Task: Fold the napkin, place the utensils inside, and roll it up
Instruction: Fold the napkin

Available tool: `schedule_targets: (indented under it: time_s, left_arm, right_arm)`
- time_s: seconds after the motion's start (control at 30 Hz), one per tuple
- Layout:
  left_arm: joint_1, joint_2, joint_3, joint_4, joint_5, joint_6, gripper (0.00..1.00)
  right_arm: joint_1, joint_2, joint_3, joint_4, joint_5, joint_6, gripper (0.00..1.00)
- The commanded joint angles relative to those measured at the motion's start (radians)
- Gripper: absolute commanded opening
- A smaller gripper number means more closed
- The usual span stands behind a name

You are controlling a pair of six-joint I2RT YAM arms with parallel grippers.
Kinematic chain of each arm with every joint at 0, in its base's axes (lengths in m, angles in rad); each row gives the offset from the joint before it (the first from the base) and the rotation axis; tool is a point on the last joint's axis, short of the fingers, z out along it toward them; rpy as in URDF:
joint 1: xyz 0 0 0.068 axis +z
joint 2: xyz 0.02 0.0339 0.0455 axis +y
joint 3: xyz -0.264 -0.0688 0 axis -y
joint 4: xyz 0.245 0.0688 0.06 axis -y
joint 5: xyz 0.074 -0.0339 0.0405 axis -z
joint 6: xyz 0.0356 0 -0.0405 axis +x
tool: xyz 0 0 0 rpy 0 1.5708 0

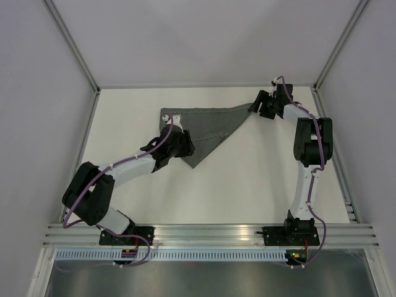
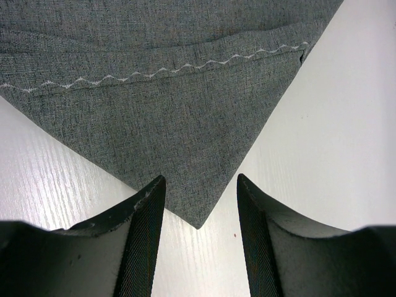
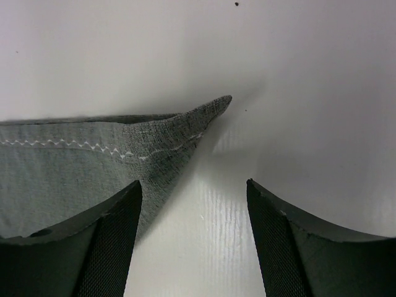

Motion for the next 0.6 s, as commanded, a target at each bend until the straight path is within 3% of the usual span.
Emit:
schedule_targets:
  time_s: [0.0, 0.57]
  left_arm:
    - [-0.004, -0.045, -0.002, 0.007, 0.018, -0.003, 0.55]
    - [-0.004, -0.064, 0.017, -0.049, 0.060, -0.022, 0.55]
  right_arm:
    - [-0.014, 0.025, 0.013, 0.055, -0.071, 0.102, 0.74]
    - [-0.028, 0.109, -0.027, 0.241, -0.132, 0.241, 0.66]
